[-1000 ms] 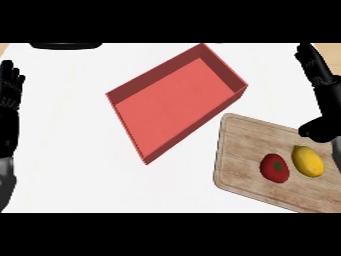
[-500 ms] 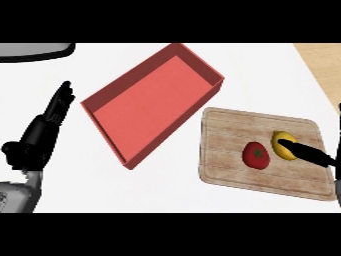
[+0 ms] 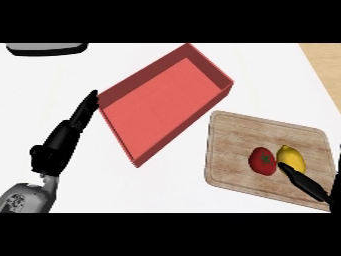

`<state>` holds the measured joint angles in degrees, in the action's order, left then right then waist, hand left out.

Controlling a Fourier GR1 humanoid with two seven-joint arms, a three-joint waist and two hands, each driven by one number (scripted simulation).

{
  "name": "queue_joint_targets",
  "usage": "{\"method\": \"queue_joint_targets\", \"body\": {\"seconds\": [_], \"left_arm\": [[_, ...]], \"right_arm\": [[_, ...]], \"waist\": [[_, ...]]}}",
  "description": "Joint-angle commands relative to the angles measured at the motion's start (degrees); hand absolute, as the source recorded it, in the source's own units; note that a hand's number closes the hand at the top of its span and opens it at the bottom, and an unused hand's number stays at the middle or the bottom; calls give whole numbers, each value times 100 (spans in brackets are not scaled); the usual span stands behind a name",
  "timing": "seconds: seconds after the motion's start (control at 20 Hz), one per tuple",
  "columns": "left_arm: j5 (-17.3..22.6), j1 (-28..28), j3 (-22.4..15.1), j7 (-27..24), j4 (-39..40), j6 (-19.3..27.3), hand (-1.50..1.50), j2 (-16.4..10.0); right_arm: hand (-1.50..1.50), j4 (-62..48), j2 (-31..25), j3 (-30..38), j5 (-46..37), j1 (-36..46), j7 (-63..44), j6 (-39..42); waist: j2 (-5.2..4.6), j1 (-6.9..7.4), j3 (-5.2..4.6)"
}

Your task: Pick the tomato from the cutting board and place it in the cardboard box

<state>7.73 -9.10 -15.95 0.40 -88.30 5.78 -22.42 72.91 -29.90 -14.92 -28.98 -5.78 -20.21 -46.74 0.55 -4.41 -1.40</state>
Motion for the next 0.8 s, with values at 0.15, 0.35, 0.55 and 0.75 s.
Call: {"method": "queue_joint_targets", "body": {"seconds": [0.15, 0.35, 0.55, 0.75], "left_arm": [[-30, -166, -194, 208, -60, -167, 0, 17], [-15, -160, -175, 210, -49, -140, 0, 72], [-111, -119, -347, 204, -33, -115, 0, 214], [13, -391, -215, 448, -34, -196, 0, 219]], "right_arm": [[-150, 826, 243, -638, -895, -181, -1928, 763], [-150, 1777, 370, -884, -1249, -109, -3186, 1450], [-150, 2715, 558, -1002, -1836, 215, -4718, 2280], [-150, 3438, 989, -1143, -2635, 594, -6018, 3149]], "waist": [[-33, 240, 24], [-1, 299, 39], [0, 348, 70], [-17, 375, 98]]}}
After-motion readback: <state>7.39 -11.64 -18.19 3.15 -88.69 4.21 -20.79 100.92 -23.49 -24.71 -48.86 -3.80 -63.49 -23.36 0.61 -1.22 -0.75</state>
